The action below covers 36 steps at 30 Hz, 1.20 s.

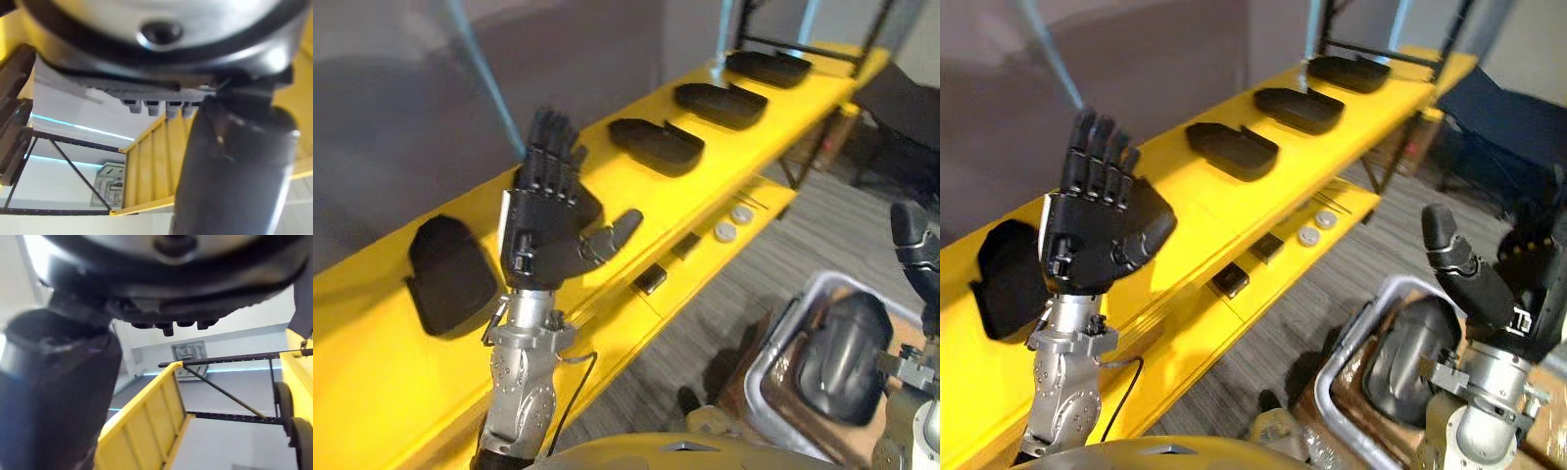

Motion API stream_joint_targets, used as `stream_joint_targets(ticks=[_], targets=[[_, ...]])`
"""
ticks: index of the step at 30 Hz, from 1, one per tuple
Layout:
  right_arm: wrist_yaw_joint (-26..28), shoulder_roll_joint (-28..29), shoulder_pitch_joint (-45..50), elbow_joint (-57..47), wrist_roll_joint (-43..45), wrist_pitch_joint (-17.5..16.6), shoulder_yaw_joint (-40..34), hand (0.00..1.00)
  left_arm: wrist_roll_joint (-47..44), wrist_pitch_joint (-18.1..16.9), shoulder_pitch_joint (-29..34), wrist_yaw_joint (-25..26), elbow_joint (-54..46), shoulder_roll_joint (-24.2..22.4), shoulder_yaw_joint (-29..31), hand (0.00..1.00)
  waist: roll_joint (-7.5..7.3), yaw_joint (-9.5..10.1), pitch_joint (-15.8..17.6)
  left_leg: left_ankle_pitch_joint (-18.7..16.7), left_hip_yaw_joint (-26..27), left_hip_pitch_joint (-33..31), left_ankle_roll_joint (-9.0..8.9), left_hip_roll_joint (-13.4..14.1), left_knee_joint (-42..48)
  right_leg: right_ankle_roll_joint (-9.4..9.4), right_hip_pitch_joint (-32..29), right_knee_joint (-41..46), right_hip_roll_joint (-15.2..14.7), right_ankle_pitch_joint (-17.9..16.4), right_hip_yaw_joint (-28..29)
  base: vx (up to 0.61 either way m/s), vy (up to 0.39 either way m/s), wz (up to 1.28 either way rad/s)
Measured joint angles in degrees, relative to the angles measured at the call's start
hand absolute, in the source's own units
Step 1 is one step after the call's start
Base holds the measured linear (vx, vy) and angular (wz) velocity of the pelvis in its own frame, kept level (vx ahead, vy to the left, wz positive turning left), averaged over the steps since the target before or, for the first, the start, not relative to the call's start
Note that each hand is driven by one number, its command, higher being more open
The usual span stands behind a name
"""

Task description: Walk over and take three plastic housings, then place them on the shelf

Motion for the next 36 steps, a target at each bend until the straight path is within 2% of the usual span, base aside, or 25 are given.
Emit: stream_joint_targets(ticks=[2, 5, 8, 9, 12, 13, 14, 15, 16, 17, 18, 19, 20, 21, 23, 24, 25, 27, 29, 30, 31, 32, 34, 35, 36], targets=[[-0.40, 0.13, -0.33, 0.13, -0.38, 0.00, 3.56, 1.00, 0.41, 0.60, 0.24, -0.02, 0.00, 0.11, 1.19, 1.00, -0.84, 0.36, 0.15, -0.80, -0.48, -1.78, 0.66, -0.86, 1.81, 0.33, -0.78, -0.16, -0.98, 0.24, 0.22, -0.11, 0.116, -0.17], [-2.30, 0.09, -2.82, 1.41, -4.20, 1.21, 7.73, 1.00, 0.38, 0.06, 0.15, -0.14, -0.05, 0.11, 2.70, 1.00, -2.26, 2.61, 1.58, -1.65, -2.07, -4.57, 1.63, -1.98, 4.91, 0.78, -2.73, 2.38, -2.03, 0.46, -0.10, -0.07, 0.084, 0.22], [-4.32, -0.14, -6.03, 5.50, -6.01, 2.98, 9.68, 1.00, 0.13, -2.47, -0.39, 0.15, -0.26, -0.76, 3.12, 1.00, -2.65, 4.03, 5.40, -3.27, -5.45, -7.51, 1.27, -1.92, 11.66, 1.76, -5.24, 10.37, -1.72, -2.52, -1.85, -0.04, 0.048, 0.39], [-5.46, 0.84, -6.17, 6.35, -6.01, 4.11, 10.24, 1.00, 0.13, -2.86, -0.33, 0.58, -0.30, -1.07, 3.29, 1.00, -2.89, 5.01, 6.85, -4.02, -6.64, -7.61, 1.33, -1.95, 14.03, 1.67, -5.56, 12.89, -1.32, -2.90, -1.95, -0.06, 0.073, 0.06], [-6.74, 5.43, -2.90, 6.52, -5.86, 4.74, 11.65, 1.00, -0.54, -2.90, 0.16, 1.25, -1.68, -1.56, 4.35, 1.00, -3.93, 5.45, 7.54, -5.84, -5.68, -6.43, 2.45, -2.63, 15.37, 2.27, -5.06, 13.03, -1.49, -2.12, -0.44, -0.08, 0.095, -0.37], [-5.76, 7.47, -0.86, 6.48, -5.65, 4.68, 12.14, 1.00, -0.68, -2.95, 1.52, 1.31, -3.88, -1.86, 5.46, 1.00, -5.04, 5.57, 7.92, -6.12, -3.32, -5.76, 3.25, -3.28, 15.52, 2.20, -5.04, 11.10, -1.89, 0.58, -0.31, -0.25, 0.169, -1.27], [-4.34, 8.24, 0.04, 6.55, -5.03, 4.67, 12.94, 1.00, -0.30, -3.28, 3.25, 1.94, -6.00, -1.95, 6.48, 1.00, -5.67, 5.92, 8.60, -5.60, 0.10, -5.26, 4.37, -3.05, 14.58, 0.36, -4.97, 6.68, -1.62, 7.51, -2.75, -0.29, 0.106, -1.43], [-2.92, 8.40, 0.39, 6.60, -4.32, 4.63, 13.05, 1.00, 0.51, -3.44, 3.72, 2.66, -6.53, -1.96, 7.27, 1.00, -5.32, 6.47, 8.67, -4.83, 2.38, -5.23, 5.03, -1.96, 13.54, -0.75, -4.28, 2.18, -1.58, 12.50, -4.46, -0.25, 0.032, -1.47], [-0.79, 8.26, 0.32, 6.60, -2.62, 4.08, 13.20, 1.00, 0.97, -3.51, 3.75, 3.44, -6.91, -2.13, 8.68, 1.00, -5.03, 6.53, 9.24, -3.47, 5.14, -5.32, 5.65, -1.71, 12.09, -1.12, -4.65, 0.71, -1.79, 15.49, -9.40, -0.24, 0.007, -1.14], [0.61, 7.52, -0.46, 6.60, -0.70, 3.53, 13.35, 1.00, 1.19, -3.48, 3.48, 4.56, -6.90, -1.91, 9.97, 1.00, -5.58, 6.30, 9.10, -2.17, 7.27, -5.60, 6.26, -1.47, 10.73, -3.66, -6.45, 7.48, -2.32, 8.64, -14.79, -0.26, 0.042, -1.16], [1.11, 6.60, -2.47, 6.99, 0.00, 3.01, 13.42, 1.00, 1.47, -3.50, 3.21, 5.41, -6.92, -2.03, 11.61, 1.00, -5.39, 6.33, 9.06, -0.39, 9.26, -5.90, 6.82, -1.13, 8.98, -5.25, -7.86, 16.92, -3.70, 0.86, -19.08, -0.26, 0.046, -0.91], [0.81, 5.99, -5.19, 8.47, -0.21, 2.01, 13.56, 1.00, 1.38, -3.46, 2.96, 5.36, -6.93, -2.01, 12.83, 1.00, -5.36, 6.34, 9.07, 1.18, 10.27, -6.57, 7.18, -0.64, 7.89, -5.38, -7.76, 24.59, -6.20, -5.43, -22.32, -0.20, 0.033, -0.66], [0.36, 5.68, -6.57, 9.55, -0.39, 1.61, 13.75, 1.00, 1.29, -3.44, 2.77, 5.36, -6.94, -1.99, 12.93, 1.00, -5.32, 6.41, 9.05, 1.67, 10.53, -7.04, 7.11, -0.24, 7.79, -5.83, -7.14, 27.59, -7.59, -7.81, -23.50, -0.16, -0.013, -0.47], [-0.85, 5.46, -9.31, 12.25, -1.28, 1.30, 14.38, 1.00, 1.02, -3.24, 2.17, 5.37, -6.93, -2.06, 13.16, 1.00, -5.44, 6.93, 8.98, 2.60, 11.33, -7.89, 6.93, 0.90, 7.71, -6.42, -5.25, 32.06, -10.54, -10.80, -25.26, -0.15, -0.076, -0.43], [-2.57, 5.49, -11.64, 16.15, -1.30, 1.39, 16.39, 1.00, 0.49, -2.17, 1.51, 5.35, -6.94, -2.10, 13.64, 1.00, -5.44, 8.39, 8.93, 4.32, 11.99, -9.05, 6.19, 2.24, 6.87, -7.10, -2.05, 34.83, -14.98, -11.99, -27.07, -0.14, -0.146, -0.36], [-3.51, 5.60, -12.07, 18.09, -1.46, 1.59, 17.87, 1.00, -0.16, -1.47, 1.59, 5.13, -6.92, -2.16, 13.82, 1.00, -6.48, 9.02, 8.34, 5.86, 12.05, -10.03, 5.49, 2.81, 5.98, -7.12, 0.04, 35.13, -17.56, -11.97, -27.21, -0.12, -0.239, -0.17], [-4.24, 5.78, -11.78, 19.19, -2.64, 2.08, 19.13, 1.00, -1.43, -0.57, 1.66, 4.58, -6.92, -2.25, 14.03, 1.00, -6.77, 9.64, 8.02, 7.56, 12.07, -11.36, 4.66, 3.12, 5.08, -7.04, 1.46, 34.78, -20.07, -11.88, -27.17, -0.13, -0.341, -0.12], [-5.20, 6.42, -11.20, 20.30, -7.38, 2.88, 19.85, 1.00, -4.86, 0.44, 1.84, 3.84, -6.89, -2.80, 14.35, 1.00, -7.93, 9.95, 7.00, 9.97, 12.00, -13.72, 3.07, 4.34, 4.51, -7.11, 2.80, 32.57, -22.07, -11.67, -27.05, -0.11, -0.367, -0.15], [-5.29, 7.22, -9.73, 20.56, -10.70, 3.55, 20.08, 1.00, -7.07, 0.62, 2.10, 3.82, -6.76, -3.14, 14.18, 1.00, -8.11, 10.01, 6.82, 11.89, 11.65, -15.99, 0.79, 6.89, 5.56, -5.22, 4.32, 25.64, -20.95, -10.74, -27.12, -0.13, -0.495, -0.17], [-5.25, 7.45, -8.14, 20.55, -11.78, 3.74, 19.71, 1.00, -7.65, 0.62, 2.06, 3.77, -6.05, -3.40, 13.67, 1.00, -8.47, 9.55, 6.57, 13.17, 10.38, -17.59, -0.97, 8.46, 6.56, -0.57, 6.56, 20.27, -19.52, -11.91, -28.03, -0.12, -0.550, -0.01], [-4.92, 7.33, -7.23, 20.55, -12.02, 3.83, 19.11, 1.00, -8.62, 0.63, 2.22, 3.70, -5.66, -3.82, 13.33, 1.00, -8.27, 9.43, 6.53, 14.11, 9.89, -17.91, -1.83, 9.06, 6.34, 2.61, 7.75, 19.33, -18.36, -13.85, -29.29, -0.13, -0.658, -0.01], [-4.58, 7.04, -5.42, 20.54, -11.96, 4.13, 17.76, 1.00, -9.56, 0.98, 3.29, 3.84, -5.43, -5.43, 12.20, 1.00, -7.60, 9.02, 6.14, 16.73, 8.88, -18.01, -2.54, 10.62, 3.98, 7.04, 7.61, 19.67, -16.66, -16.92, -32.00, -0.08, -0.524, -0.03], [-4.76, 5.07, -3.90, 20.54, -11.17, 4.91, 15.24, 1.00, -9.37, 1.65, 6.24, 4.27, -5.45, -8.24, 9.73, 1.00, -4.77, 7.13, 5.26, 22.37, 7.25, -17.89, 0.45, 13.46, -0.81, 6.41, 3.57, 24.63, -13.46, -18.44, -32.91, -0.10, -0.473, -0.23], [-4.92, 3.74, -3.90, 20.53, -9.97, 5.47, 13.73, 1.00, -9.68, 2.88, 7.31, 4.09, -5.30, -8.93, 9.60, 1.00, -4.11, 6.71, 5.89, 25.84, 5.94, -17.74, 3.40, 14.53, -0.56, 6.01, 0.25, 29.21, -12.97, -18.59, -32.13, -0.11, -0.315, -0.64], [-5.49, 3.22, -3.60, 20.48, -10.07, 5.99, 13.10, 1.00, -10.31, 3.93, 8.48, 4.12, -5.13, -9.02, 9.79, 1.00, -5.11, 6.57, 6.18, 25.67, 3.76, -17.00, 1.81, 13.39, 0.75, 4.32, 1.69, 27.41, -12.70, -19.50, -30.54, -0.05, -0.379, -1.12]])
